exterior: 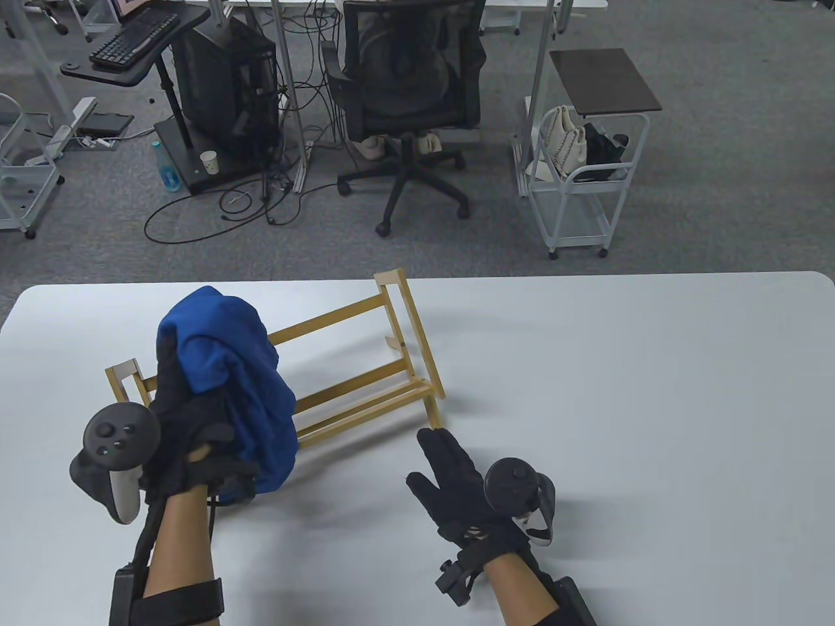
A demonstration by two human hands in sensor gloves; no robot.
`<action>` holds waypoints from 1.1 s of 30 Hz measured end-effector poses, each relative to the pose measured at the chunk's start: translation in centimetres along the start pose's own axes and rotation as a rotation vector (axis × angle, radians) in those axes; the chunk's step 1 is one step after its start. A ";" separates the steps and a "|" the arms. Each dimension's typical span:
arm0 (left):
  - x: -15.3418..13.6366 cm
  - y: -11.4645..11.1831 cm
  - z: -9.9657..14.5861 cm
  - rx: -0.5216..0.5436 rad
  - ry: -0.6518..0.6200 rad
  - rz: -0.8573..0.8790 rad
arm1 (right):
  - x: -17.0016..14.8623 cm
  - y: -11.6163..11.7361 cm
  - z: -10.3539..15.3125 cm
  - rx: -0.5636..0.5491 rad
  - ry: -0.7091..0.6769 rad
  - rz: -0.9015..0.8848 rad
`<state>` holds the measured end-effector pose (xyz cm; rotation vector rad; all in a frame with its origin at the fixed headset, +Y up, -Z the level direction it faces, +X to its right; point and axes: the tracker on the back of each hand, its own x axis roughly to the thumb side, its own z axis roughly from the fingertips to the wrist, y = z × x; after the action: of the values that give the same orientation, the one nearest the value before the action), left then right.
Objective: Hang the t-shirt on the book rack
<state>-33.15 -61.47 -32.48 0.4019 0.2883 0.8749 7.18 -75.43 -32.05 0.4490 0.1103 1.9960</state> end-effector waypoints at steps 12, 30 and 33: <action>0.0 0.7 -1.7 0.075 0.124 -0.101 | -0.1 0.0 0.0 -0.004 0.004 0.020; -0.9 -3.0 -4.4 0.028 0.307 -0.322 | -0.3 0.0 0.0 0.000 0.029 0.025; -1.2 -3.6 -4.6 0.018 0.315 -0.330 | -0.3 0.0 -0.1 0.001 0.031 0.029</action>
<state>-33.31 -63.46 -38.08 0.2221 0.6352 0.6089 7.29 -75.65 -32.17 0.4228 0.1247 2.0315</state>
